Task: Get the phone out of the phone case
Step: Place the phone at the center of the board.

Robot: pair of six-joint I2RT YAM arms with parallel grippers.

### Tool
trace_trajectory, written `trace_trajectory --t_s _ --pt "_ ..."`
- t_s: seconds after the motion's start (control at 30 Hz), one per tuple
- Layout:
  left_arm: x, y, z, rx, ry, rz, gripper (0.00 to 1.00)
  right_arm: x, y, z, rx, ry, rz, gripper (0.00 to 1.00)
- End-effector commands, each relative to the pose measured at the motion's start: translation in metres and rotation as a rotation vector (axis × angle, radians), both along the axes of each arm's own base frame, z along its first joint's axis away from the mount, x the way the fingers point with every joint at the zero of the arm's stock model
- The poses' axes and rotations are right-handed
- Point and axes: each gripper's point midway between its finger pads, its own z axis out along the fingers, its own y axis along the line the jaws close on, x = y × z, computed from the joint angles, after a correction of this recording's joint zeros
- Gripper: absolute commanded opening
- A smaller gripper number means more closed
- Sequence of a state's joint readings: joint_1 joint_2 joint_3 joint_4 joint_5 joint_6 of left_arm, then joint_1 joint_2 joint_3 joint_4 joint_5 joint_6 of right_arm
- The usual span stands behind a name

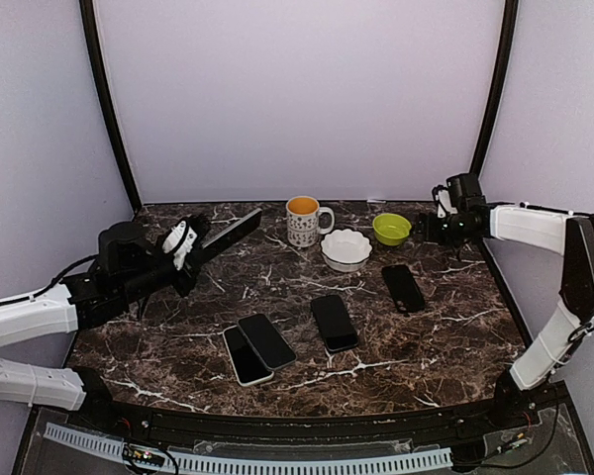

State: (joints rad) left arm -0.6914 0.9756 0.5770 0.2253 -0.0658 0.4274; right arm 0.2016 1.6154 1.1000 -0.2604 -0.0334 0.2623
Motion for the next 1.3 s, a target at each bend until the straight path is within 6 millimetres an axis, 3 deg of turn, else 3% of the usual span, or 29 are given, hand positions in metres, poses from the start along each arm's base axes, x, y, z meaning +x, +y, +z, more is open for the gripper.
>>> trace_trajectory --t_s 0.0,0.07,0.2,0.4,0.53,0.7,0.83,0.87,1.0,1.27 --pt "0.02 0.01 0.021 -0.236 0.126 0.138 0.0 0.005 -0.008 0.036 0.017 -0.1 -0.045 0.92" --pt "0.027 0.016 0.02 -0.324 0.191 0.182 0.0 0.0 -0.012 0.04 0.026 -0.118 -0.078 0.98" --pt "0.043 0.026 0.005 -0.48 0.345 0.314 0.0 -0.012 -0.017 0.04 0.046 -0.097 -0.13 0.99" --pt "0.063 0.024 -0.026 -0.671 0.586 0.469 0.0 -0.03 -0.005 0.038 0.08 -0.082 -0.119 0.99" --pt "0.075 0.006 -0.042 -0.806 0.761 0.471 0.0 -0.039 0.014 0.035 0.113 -0.052 -0.082 0.99" --pt "0.093 -0.006 -0.049 -0.944 0.815 0.468 0.0 -0.057 0.05 0.027 0.133 0.017 0.005 0.98" --pt "0.105 -0.027 -0.06 -0.982 0.879 0.419 0.0 -0.075 0.07 0.019 0.092 0.046 0.045 0.99" --pt "0.107 -0.029 -0.073 -0.994 0.919 0.439 0.0 -0.079 0.075 0.015 0.084 0.058 0.054 0.99" --pt "0.114 -0.039 -0.092 -1.063 0.983 0.441 0.0 -0.094 0.088 0.003 0.05 0.102 0.083 0.99" --pt "0.127 -0.055 -0.111 -1.126 1.061 0.433 0.0 -0.112 0.13 -0.019 0.057 0.169 0.193 0.99"
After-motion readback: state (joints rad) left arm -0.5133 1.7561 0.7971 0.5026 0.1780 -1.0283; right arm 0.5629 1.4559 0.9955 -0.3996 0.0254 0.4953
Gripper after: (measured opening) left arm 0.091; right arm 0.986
